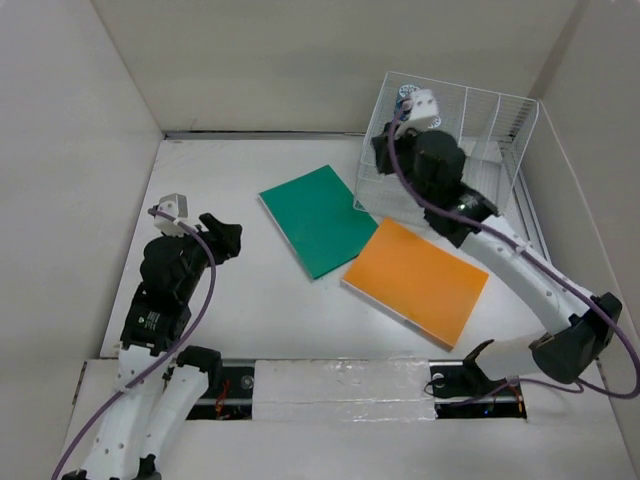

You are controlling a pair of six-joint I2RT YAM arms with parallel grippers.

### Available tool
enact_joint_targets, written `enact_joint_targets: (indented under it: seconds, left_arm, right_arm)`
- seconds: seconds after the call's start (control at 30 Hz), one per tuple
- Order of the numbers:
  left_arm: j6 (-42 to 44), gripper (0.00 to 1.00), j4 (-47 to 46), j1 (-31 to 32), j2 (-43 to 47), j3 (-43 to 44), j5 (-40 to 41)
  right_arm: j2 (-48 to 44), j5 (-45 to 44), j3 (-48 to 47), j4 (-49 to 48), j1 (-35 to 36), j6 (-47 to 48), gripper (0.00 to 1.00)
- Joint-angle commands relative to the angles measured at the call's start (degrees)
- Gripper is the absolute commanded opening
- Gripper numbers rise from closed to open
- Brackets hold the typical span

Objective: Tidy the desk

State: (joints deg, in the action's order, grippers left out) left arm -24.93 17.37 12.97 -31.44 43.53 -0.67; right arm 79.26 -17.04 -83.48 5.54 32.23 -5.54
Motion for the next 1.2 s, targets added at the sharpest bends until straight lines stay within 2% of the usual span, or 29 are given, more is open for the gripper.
enact_joint_targets:
  seconds: [0.0, 0.03, 0.1, 0.13, 0.17, 0.27, 0.6, 0.87, 0.9, 1.0, 1.03, 1.1, 1.13, 1.17]
  left_arm:
    - [-1.4, 0.57, -1.5, -1.1, 3.6, 1.3, 3.8]
    - [-1.4, 0.57, -1.5, -1.1, 3.6, 1.3, 3.8]
    - [-1.6, 0.57, -1.0, -1.1, 4.3, 1.8, 5.2]
    - [-1.8, 0.57, -0.8, -1.1, 4.3, 1.9, 5.8]
    - [-1.9, 0.57, -0.6, -1.1, 4.7, 2.1, 6.5]
    - [-2.3, 0.57, -0.5, -1.1, 5.7, 2.4, 7.3]
    - [-2.6, 0.57, 0.2, -1.1, 7.3, 2.6, 8.1]
    - [-2.5, 0.56, 0.3, -0.6, 8.0, 2.8, 8.7]
    - [-2.5, 0.56, 0.4, -0.6, 7.9, 2.8, 8.7]
    - [-2.5, 0.56, 0.4, -0.6, 8.1, 3.0, 8.8]
    - [-2.5, 0.56, 0.3, -0.6, 8.1, 3.1, 8.8]
    - [-2.5, 0.56, 0.3, -0.6, 8.0, 3.1, 8.8]
    - [-2.5, 0.56, 0.3, -0.6, 8.1, 3.2, 8.9]
    - [-2.5, 0.56, 0.3, -0.6, 8.1, 3.2, 9.0]
  right_arm:
    - [4.8, -3.3, 6.9, -2.1, 10.3, 0.4, 0.21]
    - [6.7, -3.1, 6.9, -2.1, 10.3, 0.4, 0.21]
    - [11.0, -4.0, 7.2, -0.3, 15.1, -0.5, 0.33]
    - [13.2, -5.2, 6.8, 0.6, 16.5, -1.0, 0.41]
    - [17.6, -6.2, 6.1, 1.5, 17.6, -1.8, 0.53]
    - [24.9, -5.1, 3.6, 3.9, 19.5, -2.8, 0.64]
    - [42.3, -3.8, -9.0, 9.1, 24.1, -2.1, 0.65]
    - [45.6, -6.0, -7.9, 8.4, 24.1, -4.4, 0.54]
    - [45.9, -6.2, -7.7, 8.3, 24.1, -4.6, 0.50]
    - [46.6, -7.3, -7.4, 8.3, 24.1, -5.5, 0.27]
    - [46.4, -8.4, -7.3, 8.2, 24.9, -5.8, 0.16]
    - [45.7, -9.3, -6.7, 7.6, 26.4, -5.9, 0.07]
    - [45.4, -9.8, -6.5, 7.3, 26.9, -6.1, 0.00]
    - [44.2, -9.7, -6.0, 6.7, 27.4, -6.3, 0.00]
